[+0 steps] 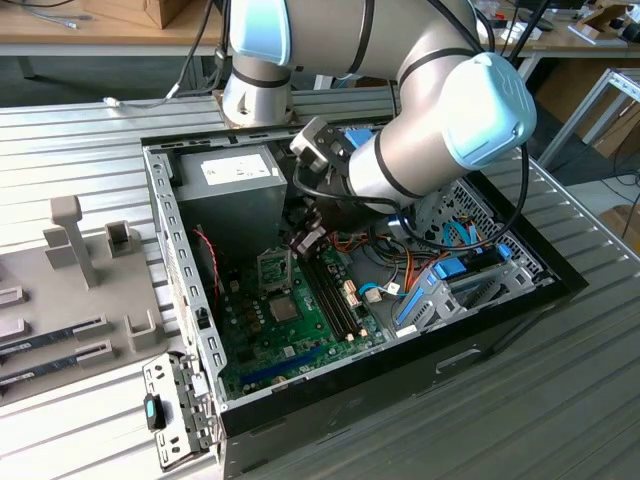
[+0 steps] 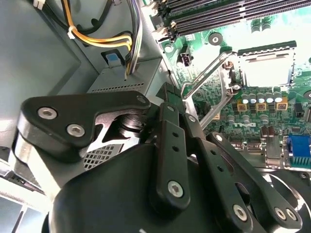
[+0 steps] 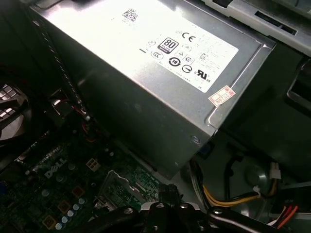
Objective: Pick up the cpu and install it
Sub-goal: 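Close the cpu cover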
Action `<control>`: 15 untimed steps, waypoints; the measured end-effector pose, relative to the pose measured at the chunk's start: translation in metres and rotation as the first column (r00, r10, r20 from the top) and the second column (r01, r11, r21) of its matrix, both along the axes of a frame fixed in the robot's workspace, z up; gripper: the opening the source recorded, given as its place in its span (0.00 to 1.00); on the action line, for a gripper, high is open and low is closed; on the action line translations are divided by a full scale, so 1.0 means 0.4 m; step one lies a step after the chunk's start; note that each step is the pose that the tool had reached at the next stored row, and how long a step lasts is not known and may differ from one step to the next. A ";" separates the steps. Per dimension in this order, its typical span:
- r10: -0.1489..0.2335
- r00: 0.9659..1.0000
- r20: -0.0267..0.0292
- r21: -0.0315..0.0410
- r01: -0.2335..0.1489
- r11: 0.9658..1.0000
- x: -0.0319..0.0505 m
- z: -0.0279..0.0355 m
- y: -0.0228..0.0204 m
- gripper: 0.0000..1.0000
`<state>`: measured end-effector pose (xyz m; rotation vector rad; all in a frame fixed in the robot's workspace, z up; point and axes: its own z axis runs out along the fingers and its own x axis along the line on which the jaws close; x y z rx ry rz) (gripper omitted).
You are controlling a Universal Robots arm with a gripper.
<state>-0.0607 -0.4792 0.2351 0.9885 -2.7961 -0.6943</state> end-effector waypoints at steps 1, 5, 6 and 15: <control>0.000 1.000 0.000 0.002 0.000 1.000 0.000 0.000 -0.001 0.11; 0.000 1.000 0.000 0.012 0.000 1.000 0.000 0.000 -0.011 0.11; 0.000 1.000 0.000 0.013 0.000 1.000 0.000 0.000 -0.013 0.11; 0.000 1.000 0.000 0.027 0.000 1.000 0.000 0.006 -0.018 0.11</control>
